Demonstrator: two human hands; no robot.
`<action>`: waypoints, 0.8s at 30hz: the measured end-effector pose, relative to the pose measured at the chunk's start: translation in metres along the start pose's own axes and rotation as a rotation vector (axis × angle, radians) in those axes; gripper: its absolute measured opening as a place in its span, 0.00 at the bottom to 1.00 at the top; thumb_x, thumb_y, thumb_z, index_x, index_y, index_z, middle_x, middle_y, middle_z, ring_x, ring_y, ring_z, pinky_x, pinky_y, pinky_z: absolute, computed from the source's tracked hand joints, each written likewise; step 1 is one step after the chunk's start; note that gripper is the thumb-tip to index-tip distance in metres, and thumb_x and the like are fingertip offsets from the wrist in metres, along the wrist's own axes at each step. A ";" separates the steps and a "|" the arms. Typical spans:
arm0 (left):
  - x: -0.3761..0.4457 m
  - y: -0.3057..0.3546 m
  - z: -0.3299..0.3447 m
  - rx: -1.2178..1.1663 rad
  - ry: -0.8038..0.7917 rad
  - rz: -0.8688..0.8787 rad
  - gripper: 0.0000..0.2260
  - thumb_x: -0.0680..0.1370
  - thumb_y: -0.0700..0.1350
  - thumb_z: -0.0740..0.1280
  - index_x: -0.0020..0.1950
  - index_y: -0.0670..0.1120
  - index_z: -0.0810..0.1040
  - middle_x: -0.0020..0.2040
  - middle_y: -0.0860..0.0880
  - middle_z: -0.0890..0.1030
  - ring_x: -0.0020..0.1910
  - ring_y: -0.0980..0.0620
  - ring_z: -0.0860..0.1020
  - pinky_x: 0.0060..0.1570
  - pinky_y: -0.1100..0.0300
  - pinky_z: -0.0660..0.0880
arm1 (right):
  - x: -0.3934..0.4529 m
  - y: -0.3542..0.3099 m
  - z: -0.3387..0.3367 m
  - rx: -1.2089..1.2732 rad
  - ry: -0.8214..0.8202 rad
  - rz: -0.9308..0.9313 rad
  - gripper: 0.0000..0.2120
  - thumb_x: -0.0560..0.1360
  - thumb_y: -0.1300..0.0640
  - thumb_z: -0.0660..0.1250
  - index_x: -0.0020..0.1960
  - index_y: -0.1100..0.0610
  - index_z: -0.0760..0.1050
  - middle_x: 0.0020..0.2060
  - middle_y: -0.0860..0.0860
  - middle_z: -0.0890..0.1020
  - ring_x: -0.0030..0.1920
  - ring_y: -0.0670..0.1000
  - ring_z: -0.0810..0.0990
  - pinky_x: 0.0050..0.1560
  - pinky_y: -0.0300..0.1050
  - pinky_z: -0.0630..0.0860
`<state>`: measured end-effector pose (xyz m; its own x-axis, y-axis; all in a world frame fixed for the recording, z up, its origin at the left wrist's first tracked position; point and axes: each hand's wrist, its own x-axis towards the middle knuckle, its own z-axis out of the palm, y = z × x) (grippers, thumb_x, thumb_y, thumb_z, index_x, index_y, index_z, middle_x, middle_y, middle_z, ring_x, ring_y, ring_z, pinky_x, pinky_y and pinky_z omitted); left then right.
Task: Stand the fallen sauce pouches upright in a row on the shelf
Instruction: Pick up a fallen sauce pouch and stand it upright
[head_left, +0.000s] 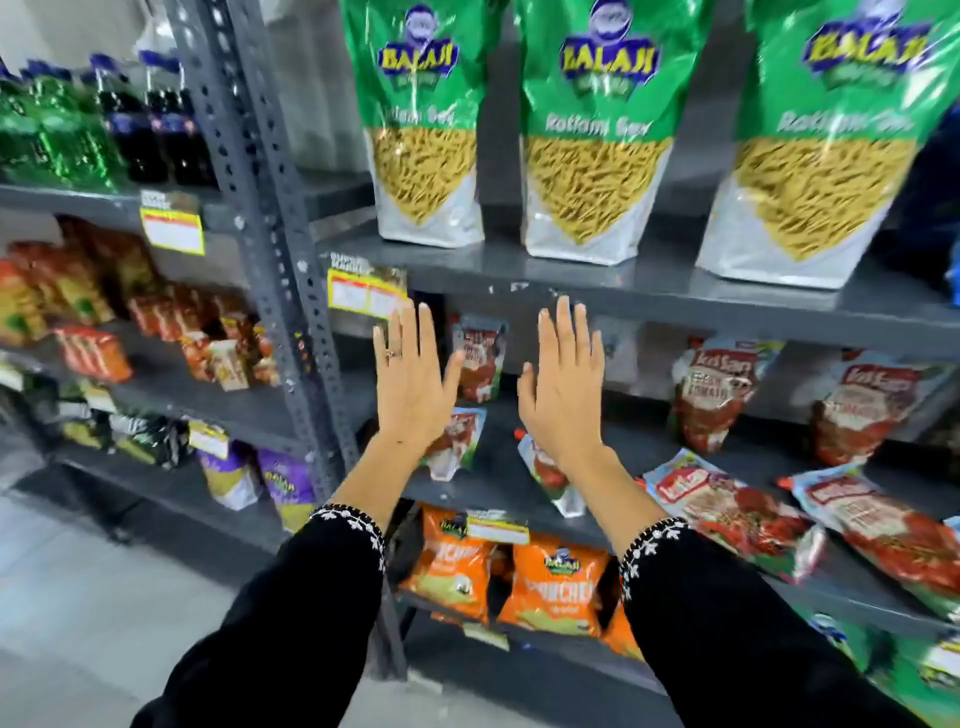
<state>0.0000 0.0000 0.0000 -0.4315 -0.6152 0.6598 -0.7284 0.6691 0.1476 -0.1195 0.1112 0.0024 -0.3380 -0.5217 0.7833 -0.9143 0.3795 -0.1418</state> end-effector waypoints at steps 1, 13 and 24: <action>-0.004 -0.008 0.007 0.028 -0.046 -0.032 0.30 0.79 0.55 0.50 0.74 0.35 0.61 0.74 0.36 0.65 0.74 0.36 0.62 0.72 0.40 0.58 | -0.003 -0.003 0.010 0.015 -0.052 0.012 0.27 0.73 0.56 0.56 0.71 0.64 0.66 0.72 0.63 0.68 0.72 0.63 0.66 0.69 0.63 0.66; -0.038 -0.077 0.143 0.005 -0.406 -0.191 0.30 0.80 0.53 0.56 0.76 0.36 0.55 0.77 0.37 0.58 0.77 0.38 0.55 0.76 0.44 0.51 | -0.030 -0.001 0.171 0.113 -0.605 0.086 0.29 0.78 0.54 0.56 0.76 0.62 0.56 0.75 0.59 0.61 0.76 0.58 0.58 0.75 0.56 0.58; -0.015 -0.088 0.194 -0.444 -0.789 -0.540 0.23 0.80 0.53 0.57 0.67 0.38 0.69 0.66 0.35 0.74 0.65 0.38 0.72 0.63 0.51 0.69 | -0.020 -0.015 0.230 0.512 -0.900 0.840 0.23 0.76 0.50 0.61 0.66 0.61 0.70 0.64 0.61 0.76 0.65 0.61 0.74 0.65 0.51 0.71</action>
<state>-0.0326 -0.1306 -0.1657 -0.4484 -0.8670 -0.2172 -0.7354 0.2197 0.6411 -0.1510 -0.0601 -0.1504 -0.6839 -0.6672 -0.2952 -0.2708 0.6079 -0.7464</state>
